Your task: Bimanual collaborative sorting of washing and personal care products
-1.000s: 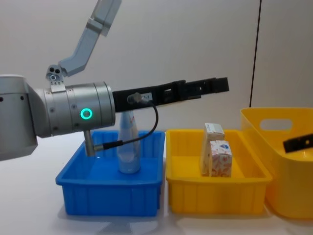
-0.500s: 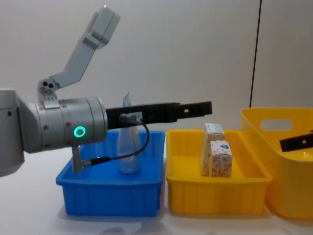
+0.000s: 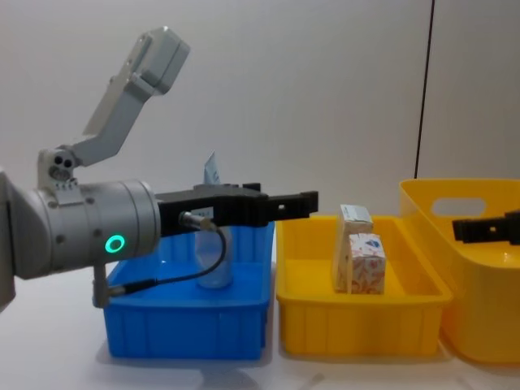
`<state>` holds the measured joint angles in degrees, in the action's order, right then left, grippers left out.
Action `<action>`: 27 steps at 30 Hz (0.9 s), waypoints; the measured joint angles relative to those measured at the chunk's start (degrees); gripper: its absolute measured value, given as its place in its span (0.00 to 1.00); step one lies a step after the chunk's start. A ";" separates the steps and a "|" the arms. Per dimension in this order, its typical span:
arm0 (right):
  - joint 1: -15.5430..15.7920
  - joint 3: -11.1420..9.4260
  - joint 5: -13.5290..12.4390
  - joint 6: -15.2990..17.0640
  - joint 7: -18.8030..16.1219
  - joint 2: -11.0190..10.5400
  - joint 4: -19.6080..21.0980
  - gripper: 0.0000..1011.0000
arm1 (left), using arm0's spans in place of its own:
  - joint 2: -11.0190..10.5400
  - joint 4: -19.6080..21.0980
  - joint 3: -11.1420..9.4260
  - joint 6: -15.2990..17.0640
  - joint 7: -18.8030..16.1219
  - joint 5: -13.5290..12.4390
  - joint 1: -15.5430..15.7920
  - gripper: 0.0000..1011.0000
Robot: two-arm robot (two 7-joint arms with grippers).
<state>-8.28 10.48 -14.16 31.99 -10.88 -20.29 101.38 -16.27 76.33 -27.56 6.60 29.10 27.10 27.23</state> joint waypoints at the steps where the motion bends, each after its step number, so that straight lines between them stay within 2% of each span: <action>1: 0.00 0.00 0.00 0.00 0.00 0.00 0.00 0.99 | 0.00 0.00 0.00 0.00 0.00 0.00 0.00 0.99; 27: 6.27 1.71 -1.62 -20.53 4.88 0.67 -0.11 0.99 | -4.07 12.16 1.14 -4.20 -20.42 -11.19 -9.81 0.99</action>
<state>-2.01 12.19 -15.78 11.46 -6.01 -19.62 101.27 -20.34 88.48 -26.42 2.40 8.68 15.91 17.42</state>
